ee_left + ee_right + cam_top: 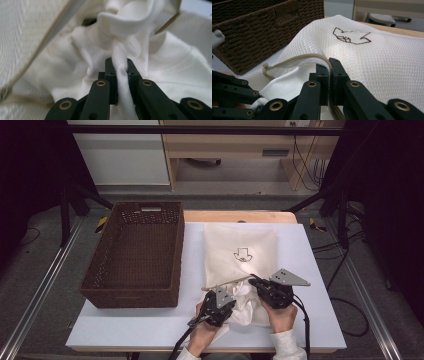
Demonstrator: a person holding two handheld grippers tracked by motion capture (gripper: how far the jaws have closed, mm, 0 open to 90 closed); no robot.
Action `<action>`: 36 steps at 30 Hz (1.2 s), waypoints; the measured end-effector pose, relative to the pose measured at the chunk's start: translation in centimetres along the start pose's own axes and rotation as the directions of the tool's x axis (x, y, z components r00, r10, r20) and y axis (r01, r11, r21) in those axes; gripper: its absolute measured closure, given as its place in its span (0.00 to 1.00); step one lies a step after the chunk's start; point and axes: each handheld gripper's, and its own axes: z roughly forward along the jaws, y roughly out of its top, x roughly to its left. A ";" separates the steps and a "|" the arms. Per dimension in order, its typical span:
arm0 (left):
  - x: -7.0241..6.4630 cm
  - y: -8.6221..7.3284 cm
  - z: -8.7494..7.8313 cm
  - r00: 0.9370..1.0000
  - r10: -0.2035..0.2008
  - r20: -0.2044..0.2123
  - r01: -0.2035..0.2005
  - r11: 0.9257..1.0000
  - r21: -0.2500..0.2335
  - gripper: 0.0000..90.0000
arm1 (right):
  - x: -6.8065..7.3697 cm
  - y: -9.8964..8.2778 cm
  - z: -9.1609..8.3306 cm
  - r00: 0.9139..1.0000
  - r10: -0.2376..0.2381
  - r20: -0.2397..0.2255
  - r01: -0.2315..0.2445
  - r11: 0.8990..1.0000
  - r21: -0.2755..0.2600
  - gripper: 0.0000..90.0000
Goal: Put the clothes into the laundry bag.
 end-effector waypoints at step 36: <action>1.5 -1.7 -1.0 0.994 0.086 0.060 -0.095 0.983 0.156 0.65 | 0.0 -0.1 0.0 1.000 0.002 0.004 -0.002 1.000 0.013 0.96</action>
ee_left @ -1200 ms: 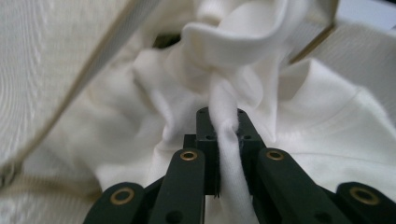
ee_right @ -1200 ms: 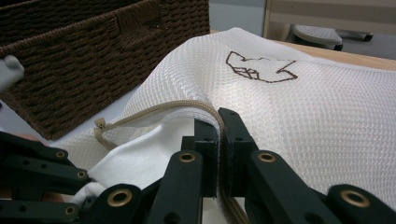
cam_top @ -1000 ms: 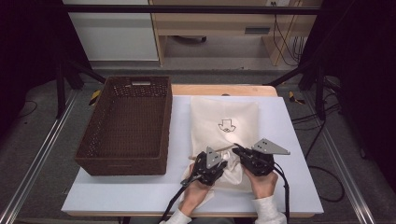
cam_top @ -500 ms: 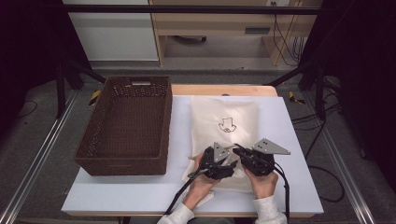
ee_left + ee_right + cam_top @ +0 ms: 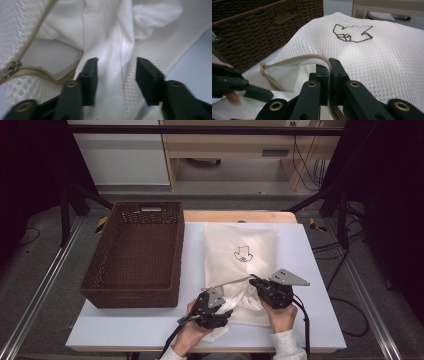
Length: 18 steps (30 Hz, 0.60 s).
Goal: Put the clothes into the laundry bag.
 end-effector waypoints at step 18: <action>0.0 4.4 5.0 0.999 -0.030 0.024 0.035 0.961 -0.275 0.96 | -0.1 0.1 -0.2 1.000 0.008 -0.006 -0.009 1.000 -0.017 0.96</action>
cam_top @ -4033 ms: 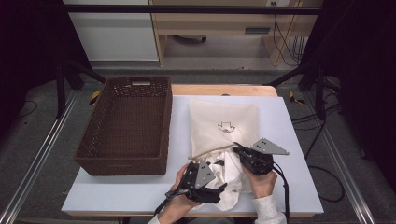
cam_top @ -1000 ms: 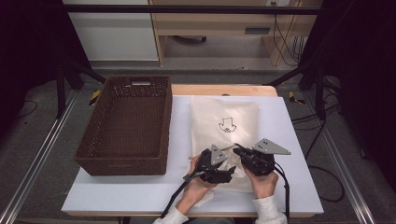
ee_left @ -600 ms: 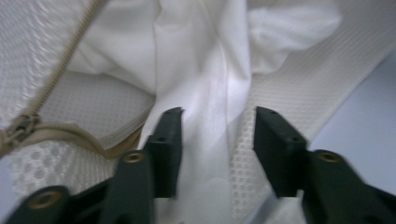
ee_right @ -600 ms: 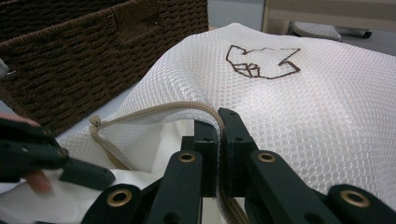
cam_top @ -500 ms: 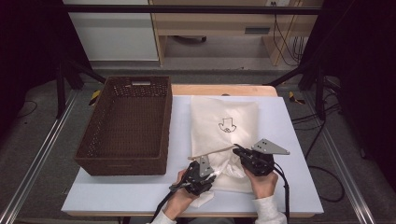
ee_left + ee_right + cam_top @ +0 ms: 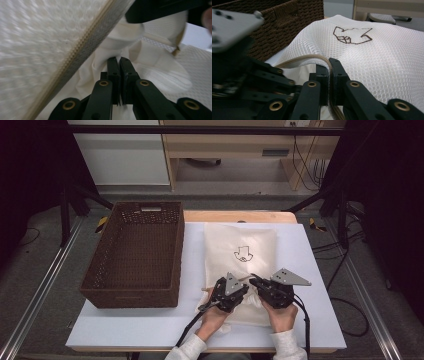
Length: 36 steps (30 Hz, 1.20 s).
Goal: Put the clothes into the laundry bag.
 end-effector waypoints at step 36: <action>-0.1 0.3 -2.1 0.992 0.062 -0.106 -0.055 0.996 0.069 0.93 | -0.1 -0.1 0.0 1.000 -0.001 0.000 0.001 1.000 0.004 0.96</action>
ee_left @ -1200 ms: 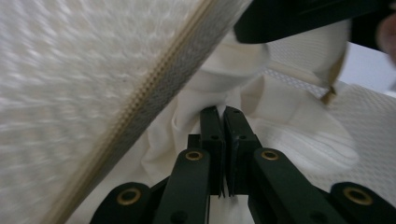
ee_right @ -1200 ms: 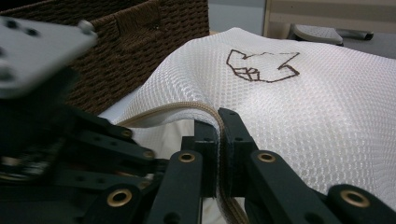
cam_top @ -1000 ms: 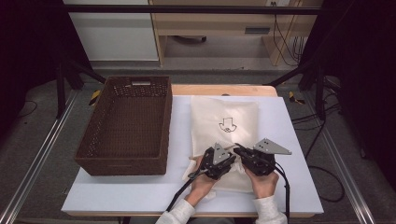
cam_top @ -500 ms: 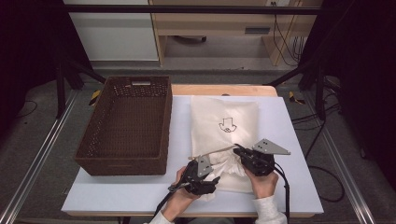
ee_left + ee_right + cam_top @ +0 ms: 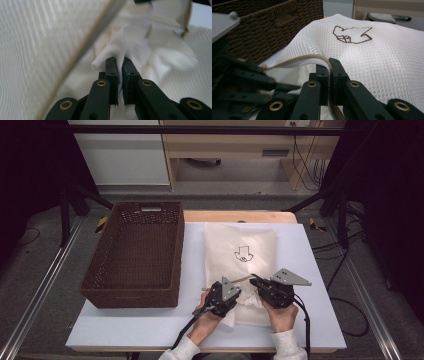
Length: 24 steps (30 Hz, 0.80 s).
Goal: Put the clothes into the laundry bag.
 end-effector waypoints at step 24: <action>-0.6 -3.5 -4.5 0.993 -0.034 0.109 0.010 0.976 0.217 0.29 | 0.0 -0.1 0.0 1.000 -0.002 0.005 0.002 1.000 0.007 0.96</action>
